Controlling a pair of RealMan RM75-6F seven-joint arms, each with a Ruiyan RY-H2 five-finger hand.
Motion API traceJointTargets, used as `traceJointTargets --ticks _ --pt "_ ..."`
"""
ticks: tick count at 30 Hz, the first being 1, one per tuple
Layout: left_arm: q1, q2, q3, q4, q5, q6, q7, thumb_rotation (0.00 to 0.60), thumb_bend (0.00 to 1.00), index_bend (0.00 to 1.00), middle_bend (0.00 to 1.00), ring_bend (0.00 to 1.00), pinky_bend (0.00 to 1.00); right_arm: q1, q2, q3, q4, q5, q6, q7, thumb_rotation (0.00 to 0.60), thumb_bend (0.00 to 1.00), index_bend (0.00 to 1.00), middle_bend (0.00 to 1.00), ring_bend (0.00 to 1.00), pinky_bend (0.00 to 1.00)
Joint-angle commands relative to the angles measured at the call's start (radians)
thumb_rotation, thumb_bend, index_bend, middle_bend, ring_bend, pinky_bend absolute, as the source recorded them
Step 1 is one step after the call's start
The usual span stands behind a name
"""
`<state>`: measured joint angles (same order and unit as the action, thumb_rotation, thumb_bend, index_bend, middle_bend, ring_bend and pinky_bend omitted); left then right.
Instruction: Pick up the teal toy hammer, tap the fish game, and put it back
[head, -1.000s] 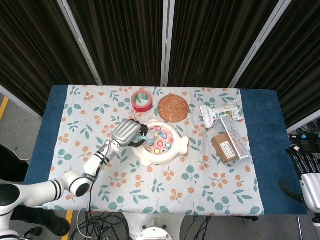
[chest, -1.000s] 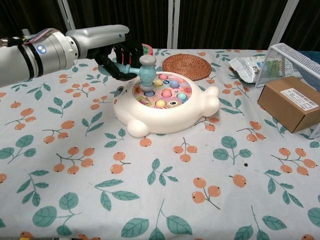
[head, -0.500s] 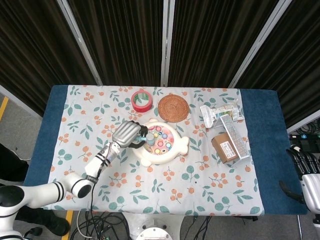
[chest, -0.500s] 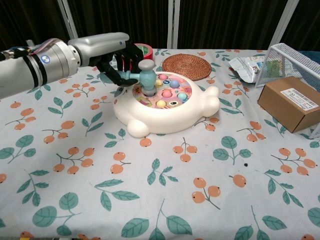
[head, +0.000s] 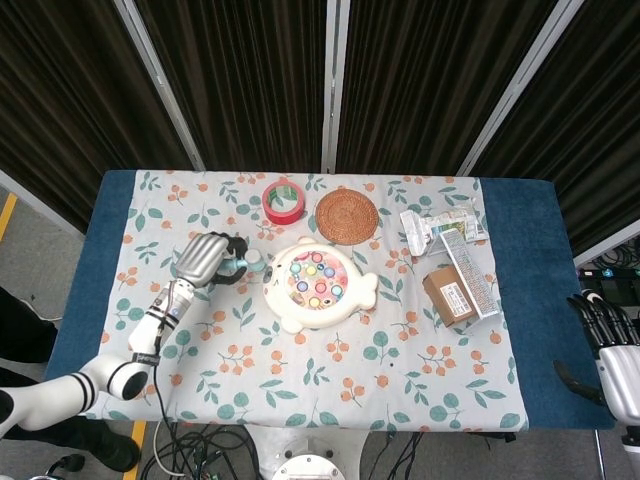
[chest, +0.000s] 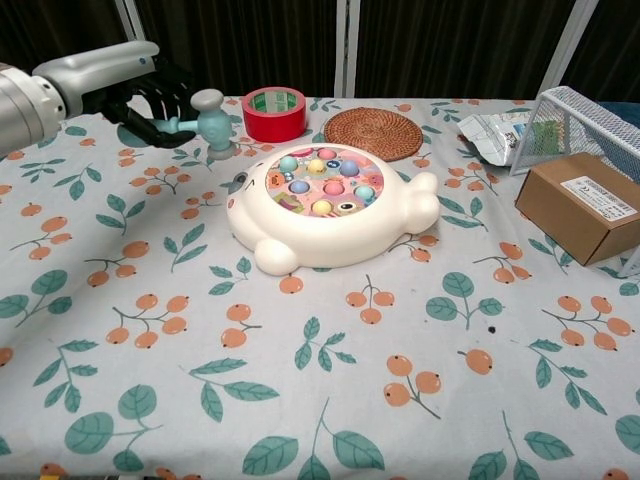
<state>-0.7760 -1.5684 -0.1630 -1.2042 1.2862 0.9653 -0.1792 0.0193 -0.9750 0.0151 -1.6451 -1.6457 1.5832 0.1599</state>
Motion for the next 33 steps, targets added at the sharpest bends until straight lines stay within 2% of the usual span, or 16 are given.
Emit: traceJointTargets --ticks 1,10,14,20,28,33 --pt "0.026 -0.039 0.030 0.082 0.016 -0.009 -0.054 0.600 0.48 0.64 0.55 0.42 0.39 0.002 -0.001 0.000 0.000 0.002 -0.004 0.000 0.600 0.20 0.00 0.09 0.00 0.00" --pt "0.051 -0.105 0.059 0.216 0.050 -0.023 -0.131 0.600 0.47 0.61 0.51 0.38 0.36 0.001 0.000 0.000 0.001 0.012 -0.007 0.005 0.600 0.20 0.00 0.09 0.00 0.00" --pt "0.056 -0.113 0.071 0.241 0.070 -0.030 -0.147 0.600 0.46 0.56 0.49 0.36 0.33 0.001 0.000 0.000 -0.001 0.013 -0.008 0.002 0.600 0.20 0.00 0.09 0.00 0.00" --pt "0.063 -0.115 0.079 0.251 0.089 -0.033 -0.160 0.600 0.44 0.49 0.46 0.34 0.32 0.000 0.002 0.000 -0.006 0.011 -0.004 -0.004 0.600 0.20 0.00 0.09 0.00 0.00" --pt "0.073 -0.107 0.089 0.241 0.102 -0.042 -0.160 0.600 0.44 0.44 0.43 0.32 0.31 -0.002 0.001 -0.001 -0.010 0.008 0.000 -0.009 0.600 0.20 0.00 0.09 0.00 0.00" --pt "0.080 -0.096 0.088 0.224 0.105 -0.041 -0.161 0.600 0.44 0.37 0.39 0.29 0.30 -0.003 0.003 0.000 -0.013 0.009 0.001 -0.011 0.600 0.20 0.00 0.09 0.00 0.00"
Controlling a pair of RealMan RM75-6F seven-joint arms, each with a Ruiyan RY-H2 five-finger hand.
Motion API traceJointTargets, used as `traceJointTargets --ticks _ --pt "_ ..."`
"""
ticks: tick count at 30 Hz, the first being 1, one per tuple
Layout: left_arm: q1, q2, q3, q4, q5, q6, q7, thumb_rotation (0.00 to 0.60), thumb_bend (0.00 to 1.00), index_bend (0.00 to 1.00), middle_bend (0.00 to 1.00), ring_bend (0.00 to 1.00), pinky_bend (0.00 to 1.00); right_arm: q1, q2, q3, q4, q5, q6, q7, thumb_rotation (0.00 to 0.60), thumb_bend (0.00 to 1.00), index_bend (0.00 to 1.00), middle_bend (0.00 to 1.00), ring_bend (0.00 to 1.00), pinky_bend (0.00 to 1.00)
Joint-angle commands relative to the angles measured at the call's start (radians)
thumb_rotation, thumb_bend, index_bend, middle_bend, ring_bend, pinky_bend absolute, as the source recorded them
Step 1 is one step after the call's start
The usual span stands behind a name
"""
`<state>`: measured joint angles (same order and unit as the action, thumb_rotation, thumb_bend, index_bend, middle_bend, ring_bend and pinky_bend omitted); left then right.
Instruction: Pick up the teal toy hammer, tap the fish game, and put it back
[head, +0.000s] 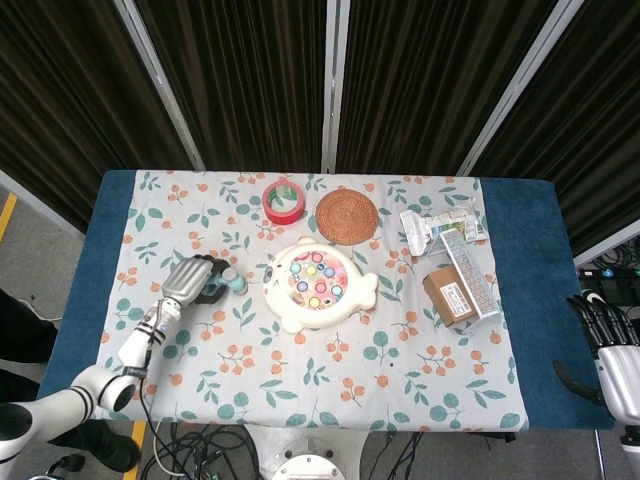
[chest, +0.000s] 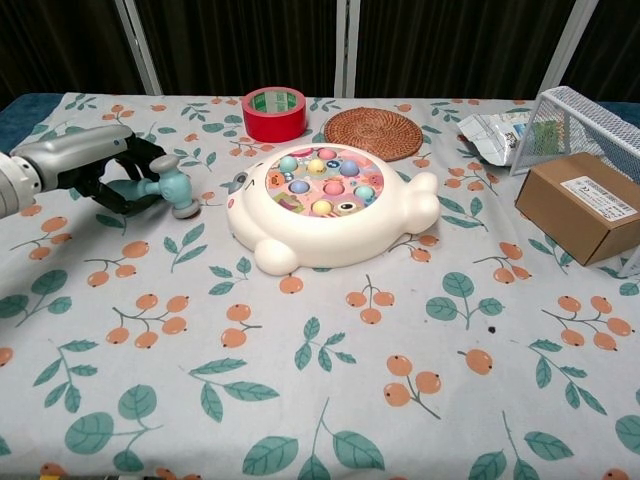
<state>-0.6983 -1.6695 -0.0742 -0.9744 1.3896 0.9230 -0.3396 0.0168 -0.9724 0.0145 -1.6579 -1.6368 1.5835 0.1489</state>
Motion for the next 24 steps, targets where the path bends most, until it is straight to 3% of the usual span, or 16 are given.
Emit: traceJointTargets --ticks 1,13,19,21,24 --pt "0.004 0.007 0.000 -0.009 0.003 0.003 0.000 0.600 0.44 0.35 0.38 0.28 0.30 0.000 0.000 0.000 -0.001 -0.001 0.001 0.000 0.600 0.20 0.00 0.09 0.00 0.00" --pt "0.028 0.071 -0.011 -0.097 0.016 0.049 0.012 0.600 0.37 0.24 0.30 0.21 0.28 0.001 0.003 0.001 -0.005 -0.004 0.002 -0.003 0.600 0.21 0.00 0.09 0.00 0.00" --pt "0.087 0.220 -0.035 -0.249 -0.015 0.131 0.078 0.600 0.31 0.19 0.25 0.14 0.16 -0.001 0.011 0.002 -0.007 -0.005 0.007 -0.001 0.600 0.21 0.00 0.09 0.00 0.00" --pt "0.133 0.287 -0.051 -0.309 -0.053 0.192 0.136 0.600 0.28 0.19 0.23 0.11 0.10 0.001 0.016 0.003 -0.005 -0.002 0.004 0.013 0.600 0.21 0.00 0.09 0.00 0.00" --pt "0.211 0.363 -0.064 -0.372 -0.099 0.292 0.199 0.600 0.25 0.20 0.22 0.09 0.07 0.009 0.023 0.008 0.006 0.007 -0.006 0.045 0.600 0.21 0.00 0.09 0.00 0.00"
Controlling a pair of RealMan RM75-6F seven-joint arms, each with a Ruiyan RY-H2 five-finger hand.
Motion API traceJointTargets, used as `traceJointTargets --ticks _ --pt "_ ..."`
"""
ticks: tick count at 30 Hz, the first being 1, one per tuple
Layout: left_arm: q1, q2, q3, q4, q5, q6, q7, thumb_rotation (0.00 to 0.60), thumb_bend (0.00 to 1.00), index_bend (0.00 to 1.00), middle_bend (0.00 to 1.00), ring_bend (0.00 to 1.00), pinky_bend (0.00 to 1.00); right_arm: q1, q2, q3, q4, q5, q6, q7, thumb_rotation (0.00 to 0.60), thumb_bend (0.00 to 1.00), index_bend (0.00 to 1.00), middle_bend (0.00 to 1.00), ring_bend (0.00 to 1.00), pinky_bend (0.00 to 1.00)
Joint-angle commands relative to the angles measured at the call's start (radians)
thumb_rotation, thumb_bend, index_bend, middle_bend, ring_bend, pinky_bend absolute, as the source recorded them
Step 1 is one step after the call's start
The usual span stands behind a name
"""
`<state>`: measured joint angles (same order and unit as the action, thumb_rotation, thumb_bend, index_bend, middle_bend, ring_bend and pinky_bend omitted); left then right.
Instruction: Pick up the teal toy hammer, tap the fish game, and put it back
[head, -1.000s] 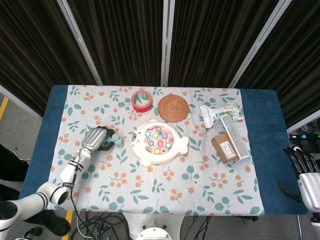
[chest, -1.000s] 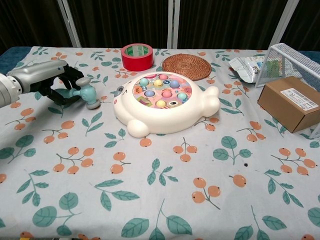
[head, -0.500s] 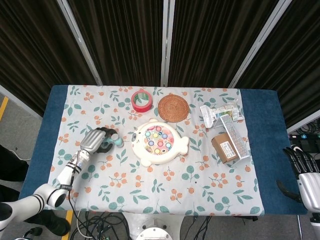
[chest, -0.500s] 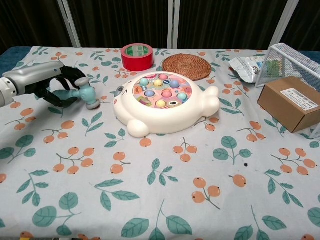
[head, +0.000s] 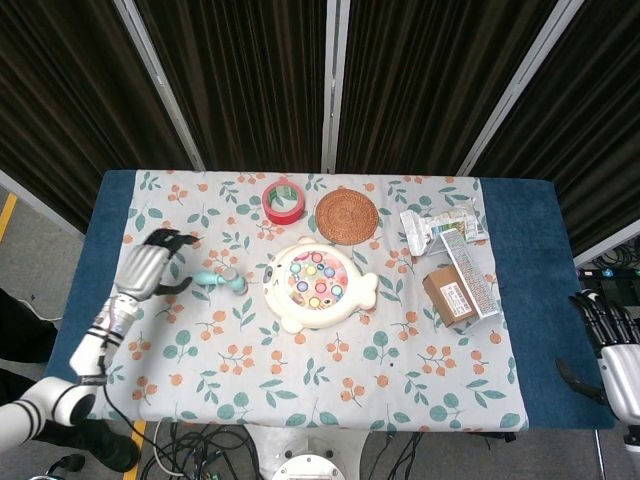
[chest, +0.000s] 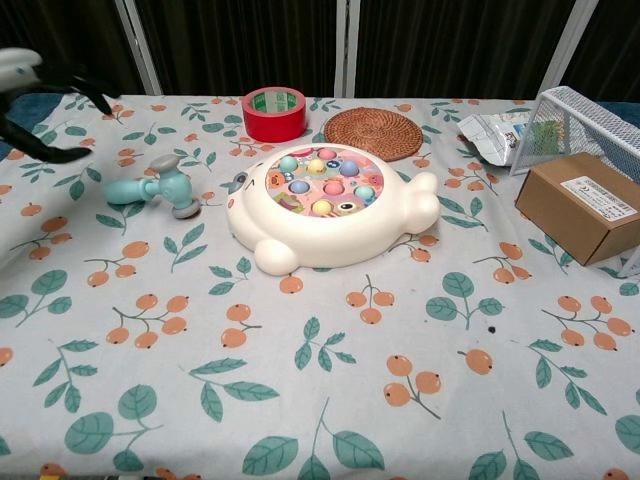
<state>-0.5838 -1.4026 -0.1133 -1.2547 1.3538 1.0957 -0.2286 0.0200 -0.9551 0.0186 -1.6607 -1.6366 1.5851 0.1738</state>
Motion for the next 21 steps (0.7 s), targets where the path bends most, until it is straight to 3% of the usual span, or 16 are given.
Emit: traceJointTargets --ticks 1,11,21 --pt "0.119 0.117 -0.025 -0.104 -0.070 0.149 0.103 0.600 0.25 0.20 0.22 0.09 0.07 0.009 0.006 0.005 0.013 0.008 -0.011 0.028 0.600 0.21 0.00 0.09 0.00 0.00" --pt "0.357 0.225 0.051 -0.217 -0.018 0.419 0.119 0.600 0.24 0.22 0.22 0.09 0.07 0.040 -0.014 0.012 0.045 0.000 -0.041 0.066 0.600 0.21 0.00 0.09 0.00 0.00" --pt "0.486 0.252 0.136 -0.316 0.097 0.538 0.126 0.600 0.24 0.23 0.23 0.09 0.07 0.043 -0.023 0.007 0.054 -0.007 -0.039 0.061 0.600 0.21 0.00 0.09 0.00 0.00"
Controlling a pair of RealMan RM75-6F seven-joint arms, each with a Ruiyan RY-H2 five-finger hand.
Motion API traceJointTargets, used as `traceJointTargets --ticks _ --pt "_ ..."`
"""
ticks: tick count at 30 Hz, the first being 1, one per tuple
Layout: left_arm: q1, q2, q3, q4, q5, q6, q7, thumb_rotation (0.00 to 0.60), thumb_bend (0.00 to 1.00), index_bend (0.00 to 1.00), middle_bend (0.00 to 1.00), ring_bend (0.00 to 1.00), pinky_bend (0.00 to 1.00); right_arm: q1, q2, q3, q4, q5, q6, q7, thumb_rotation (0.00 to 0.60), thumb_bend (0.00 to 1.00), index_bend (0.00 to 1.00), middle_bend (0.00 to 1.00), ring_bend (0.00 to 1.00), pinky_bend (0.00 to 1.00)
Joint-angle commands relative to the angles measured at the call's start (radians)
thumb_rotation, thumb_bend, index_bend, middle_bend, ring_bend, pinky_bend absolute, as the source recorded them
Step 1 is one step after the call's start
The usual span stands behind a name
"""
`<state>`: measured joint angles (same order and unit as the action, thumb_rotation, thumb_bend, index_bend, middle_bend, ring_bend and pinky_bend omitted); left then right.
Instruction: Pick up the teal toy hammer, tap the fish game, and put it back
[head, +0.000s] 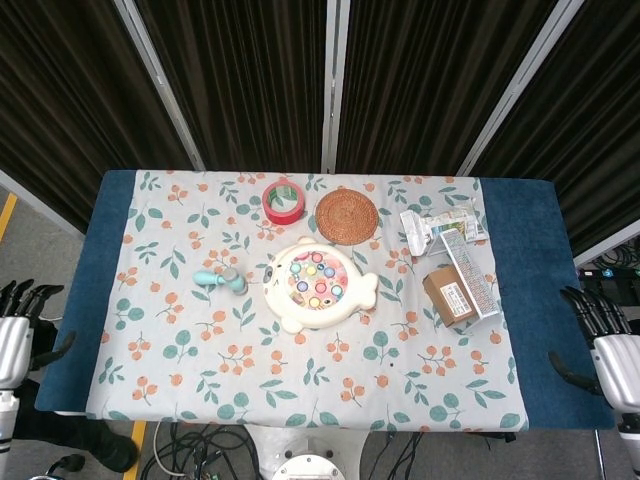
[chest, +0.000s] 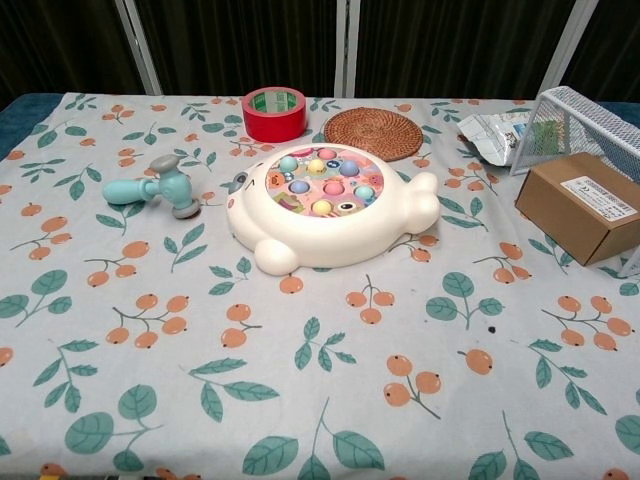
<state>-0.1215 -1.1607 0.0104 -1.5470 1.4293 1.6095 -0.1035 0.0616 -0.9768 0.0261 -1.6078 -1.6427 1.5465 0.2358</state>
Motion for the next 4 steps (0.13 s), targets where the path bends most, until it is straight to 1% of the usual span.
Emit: traceJointTargets --ticks 1,4 --pt "0.031 0.010 0.015 -0.029 0.028 0.031 0.002 0.600 0.24 0.23 0.23 0.09 0.07 0.002 -0.003 0.000 0.002 -0.001 -0.001 -0.002 0.600 0.21 0.00 0.09 0.00 0.00" --pt "0.049 0.010 0.025 -0.045 0.049 0.041 0.013 0.600 0.24 0.23 0.23 0.09 0.07 0.006 -0.008 0.000 0.006 -0.004 -0.002 -0.006 0.600 0.21 0.00 0.09 0.00 0.00"
